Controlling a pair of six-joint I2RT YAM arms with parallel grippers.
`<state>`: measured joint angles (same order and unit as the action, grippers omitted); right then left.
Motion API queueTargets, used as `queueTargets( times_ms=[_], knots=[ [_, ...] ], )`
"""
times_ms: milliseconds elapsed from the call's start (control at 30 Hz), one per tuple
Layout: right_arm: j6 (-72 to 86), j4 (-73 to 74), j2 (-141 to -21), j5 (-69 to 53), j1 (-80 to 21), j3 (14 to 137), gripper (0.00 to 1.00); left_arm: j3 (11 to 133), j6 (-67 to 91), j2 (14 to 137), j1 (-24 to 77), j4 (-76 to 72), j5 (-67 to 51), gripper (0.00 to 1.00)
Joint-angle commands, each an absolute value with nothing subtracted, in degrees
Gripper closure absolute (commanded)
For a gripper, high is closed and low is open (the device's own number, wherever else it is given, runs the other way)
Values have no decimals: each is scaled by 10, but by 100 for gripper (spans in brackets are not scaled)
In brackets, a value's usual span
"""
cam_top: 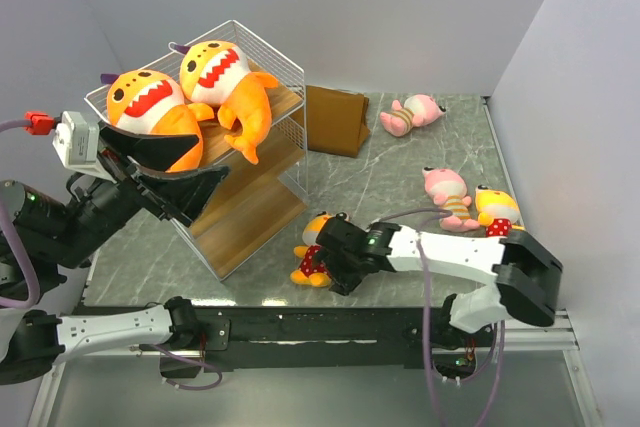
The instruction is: Place and organize the stuffed toys onto the shelf
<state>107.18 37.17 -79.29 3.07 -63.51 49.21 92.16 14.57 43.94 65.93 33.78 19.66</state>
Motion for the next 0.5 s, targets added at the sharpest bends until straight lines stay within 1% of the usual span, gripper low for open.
queueTargets(
  times_ms=[0, 33, 67, 100, 133, 167, 233, 300, 400, 433, 467],
  knots=[
    [1071, 343, -831, 34, -639, 505, 30, 937, 152, 432, 661, 332, 214, 4],
    [1059, 334, -834, 39, -638, 501, 38, 936, 149, 432, 661, 330, 215, 4],
    [1046, 332, -834, 49, -635, 496, 44, 934, 149, 432, 661, 330, 215, 4],
    [1030, 349, -832, 81, -634, 497, 53, 935, 149, 433, 661, 330, 216, 4],
    [980, 362, -829, 102, -630, 501, 69, 935, 147, 434, 661, 331, 216, 4],
    [946, 378, -829, 129, -625, 517, 71, 935, 145, 436, 661, 332, 216, 4],
    [872, 436, -835, 189, -607, 534, 72, 935, 142, 436, 661, 332, 221, 4],
    [826, 461, -837, 211, -586, 547, 73, 936, 141, 439, 661, 330, 222, 4],
    [726, 450, -828, 255, -567, 534, 72, 940, 137, 439, 661, 326, 217, 4],
    [715, 463, -824, 265, -540, 527, 67, 941, 137, 439, 661, 327, 215, 3],
    [691, 454, -822, 253, -522, 512, 65, 942, 137, 439, 661, 326, 214, 4]
  ],
)
